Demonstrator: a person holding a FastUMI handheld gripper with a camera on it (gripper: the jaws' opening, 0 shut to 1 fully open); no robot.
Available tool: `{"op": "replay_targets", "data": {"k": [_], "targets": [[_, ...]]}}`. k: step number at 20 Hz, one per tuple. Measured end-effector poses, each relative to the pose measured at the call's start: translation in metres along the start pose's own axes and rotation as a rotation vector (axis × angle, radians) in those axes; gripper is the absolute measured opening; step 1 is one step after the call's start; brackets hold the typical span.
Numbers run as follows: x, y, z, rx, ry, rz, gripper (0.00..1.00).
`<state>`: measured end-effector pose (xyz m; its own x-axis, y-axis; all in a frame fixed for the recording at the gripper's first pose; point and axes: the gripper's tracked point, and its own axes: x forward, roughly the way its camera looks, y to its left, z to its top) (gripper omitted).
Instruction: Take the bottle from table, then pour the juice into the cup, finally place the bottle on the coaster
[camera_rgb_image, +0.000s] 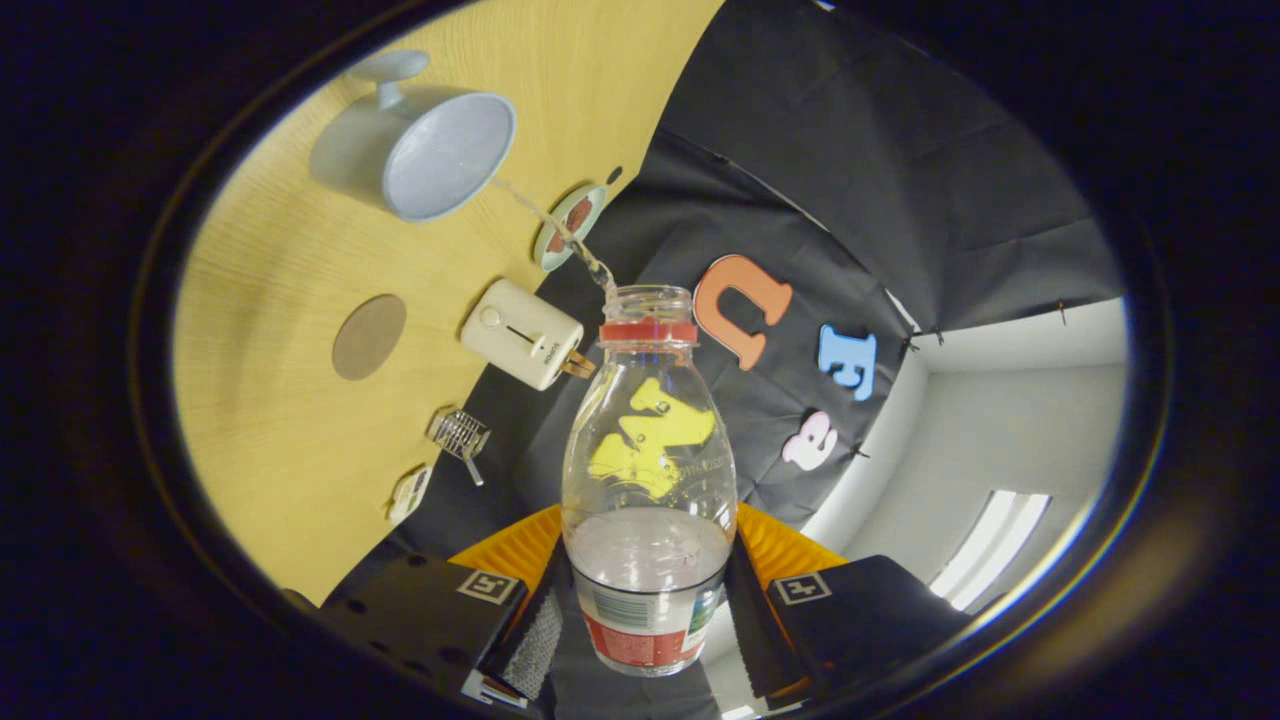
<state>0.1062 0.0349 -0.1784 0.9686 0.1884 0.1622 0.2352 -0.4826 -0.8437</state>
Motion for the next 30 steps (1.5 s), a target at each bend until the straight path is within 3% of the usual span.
{"op": "replay_targets", "data": {"k": [16,30], "targets": [[0.012,-0.033,0.013,-0.142,-0.021,-0.03,0.78],[0.009,-0.03,0.018,-0.168,-0.026,-0.022,0.78]]}}
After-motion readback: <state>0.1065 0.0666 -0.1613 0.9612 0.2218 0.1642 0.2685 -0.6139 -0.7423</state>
